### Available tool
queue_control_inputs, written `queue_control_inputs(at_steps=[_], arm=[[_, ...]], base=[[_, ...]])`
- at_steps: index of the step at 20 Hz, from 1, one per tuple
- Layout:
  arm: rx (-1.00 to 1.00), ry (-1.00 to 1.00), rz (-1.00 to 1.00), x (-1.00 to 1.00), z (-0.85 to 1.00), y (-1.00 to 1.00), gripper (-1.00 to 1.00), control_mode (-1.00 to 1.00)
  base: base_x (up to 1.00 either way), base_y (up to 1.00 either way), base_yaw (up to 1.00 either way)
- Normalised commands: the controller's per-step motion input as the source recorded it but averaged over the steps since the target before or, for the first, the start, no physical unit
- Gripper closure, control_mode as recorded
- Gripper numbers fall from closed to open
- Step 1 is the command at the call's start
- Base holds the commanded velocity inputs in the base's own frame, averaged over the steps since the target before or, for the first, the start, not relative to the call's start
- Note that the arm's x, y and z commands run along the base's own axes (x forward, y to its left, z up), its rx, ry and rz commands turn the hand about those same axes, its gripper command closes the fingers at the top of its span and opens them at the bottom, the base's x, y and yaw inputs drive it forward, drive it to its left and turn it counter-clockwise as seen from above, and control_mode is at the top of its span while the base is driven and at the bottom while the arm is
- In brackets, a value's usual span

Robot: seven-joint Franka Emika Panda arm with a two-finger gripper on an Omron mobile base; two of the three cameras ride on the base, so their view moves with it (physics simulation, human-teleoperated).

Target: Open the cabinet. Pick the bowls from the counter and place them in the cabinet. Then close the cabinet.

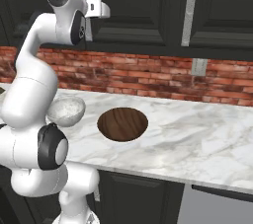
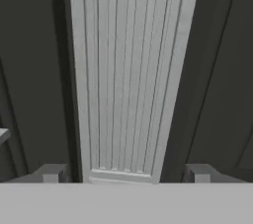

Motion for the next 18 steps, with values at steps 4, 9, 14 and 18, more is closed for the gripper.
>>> queue_control_inputs(at_steps=[4, 9, 14, 18], arm=[[0.00, 0.00, 0.00, 0.59, -0.23, 0.01, 1.00, -1.00], [0.05, 0.00, 0.00, 0.08, -0.04, -0.51, 1.00, -1.00], [0.17, -0.05, 0.00, -0.15, 0.00, -1.00, 1.00, -1.00], [0.19, -0.08, 0.00, -0.39, 0.00, -1.00, 1.00, -1.00]], base=[[0.00, 0.00, 0.00], [0.00, 0.00, 0.00], [0.00, 0.00, 0.00], [0.00, 0.00, 0.00]])
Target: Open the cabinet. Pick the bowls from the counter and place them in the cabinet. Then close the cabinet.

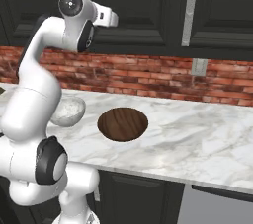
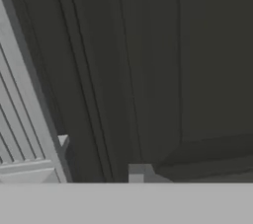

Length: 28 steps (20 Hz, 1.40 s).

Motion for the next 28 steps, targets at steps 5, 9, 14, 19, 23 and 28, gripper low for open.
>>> queue_control_inputs(at_steps=[5, 9, 14, 19, 23, 28], arm=[[0.23, -0.17, -0.02, -0.89, 0.01, -1.00, 1.00, -1.00], [0.23, -0.04, 0.00, -0.92, 0.10, -1.00, 1.00, -1.00], [0.24, 0.00, 0.03, -0.67, 0.04, -1.00, 1.00, -1.00], [0.23, 0.00, 0.06, -0.68, 0.00, -1.00, 1.00, -1.00], [0.21, 0.00, 0.09, -0.74, 0.00, -1.00, 1.00, -1.00], [0.11, 0.00, 0.12, -0.73, 0.00, -0.80, 1.00, -1.00]], base=[[0.00, 0.00, 0.00], [0.00, 0.00, 0.00], [0.00, 0.00, 0.00], [0.00, 0.00, 0.00], [0.00, 0.00, 0.00], [0.00, 0.00, 0.00]])
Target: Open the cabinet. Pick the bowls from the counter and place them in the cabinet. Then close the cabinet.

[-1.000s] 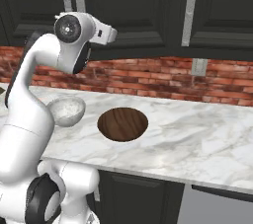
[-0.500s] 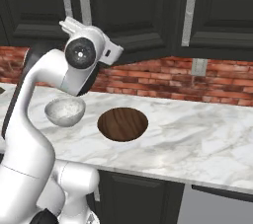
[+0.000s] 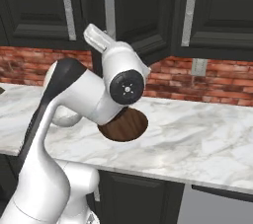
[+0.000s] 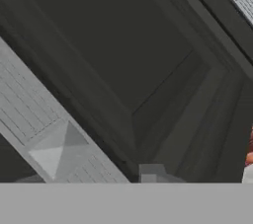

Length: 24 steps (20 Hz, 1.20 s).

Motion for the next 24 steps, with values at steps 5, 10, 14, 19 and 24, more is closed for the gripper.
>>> queue_control_inputs(at_steps=[5, 10, 14, 19, 24], arm=[[-0.12, 0.00, -0.01, -0.92, 0.10, 0.00, -1.00, -1.00], [-0.06, 0.00, -0.35, -1.00, 0.02, 0.15, -1.00, -1.00], [-0.03, -0.09, -0.53, -1.00, 0.01, 0.11, -1.00, -1.00], [-0.26, -0.09, -0.38, -0.43, 0.00, 0.93, -1.00, -1.00], [-0.25, 0.00, -0.20, 0.09, 0.00, 0.88, -1.00, -1.00]], base=[[0.00, 0.00, 0.00], [0.00, 0.00, 0.00], [0.00, 0.00, 0.00], [0.00, 0.00, 0.00], [0.00, 0.00, 0.00]])
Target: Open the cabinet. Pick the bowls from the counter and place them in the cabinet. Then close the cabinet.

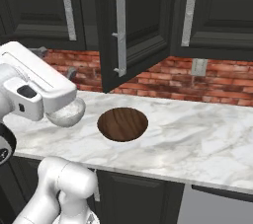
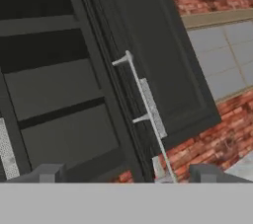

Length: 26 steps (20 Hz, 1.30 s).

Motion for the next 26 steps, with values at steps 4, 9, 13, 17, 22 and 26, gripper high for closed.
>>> queue_control_inputs(at_steps=[4, 9, 13, 17, 22, 26], arm=[[-0.19, 0.09, -0.16, 0.48, 0.00, 0.76, -1.00, -1.00], [-0.08, 0.03, -0.09, 0.73, 0.00, 0.26, -1.00, -1.00], [-0.03, 0.03, -0.08, 0.78, 0.00, 0.00, -1.00, -1.00], [-0.06, 0.07, -0.17, 0.59, -0.07, -0.08, -1.00, -1.00], [-0.02, 0.07, -0.20, 0.51, -0.08, -0.43, -1.00, -1.00], [0.00, 0.03, -0.15, 0.48, -0.09, -0.41, -1.00, -1.00]], base=[[0.00, 0.00, 0.00], [0.00, 0.00, 0.00], [0.00, 0.00, 0.00], [0.00, 0.00, 0.00], [0.00, 0.00, 0.00], [0.00, 0.00, 0.00]])
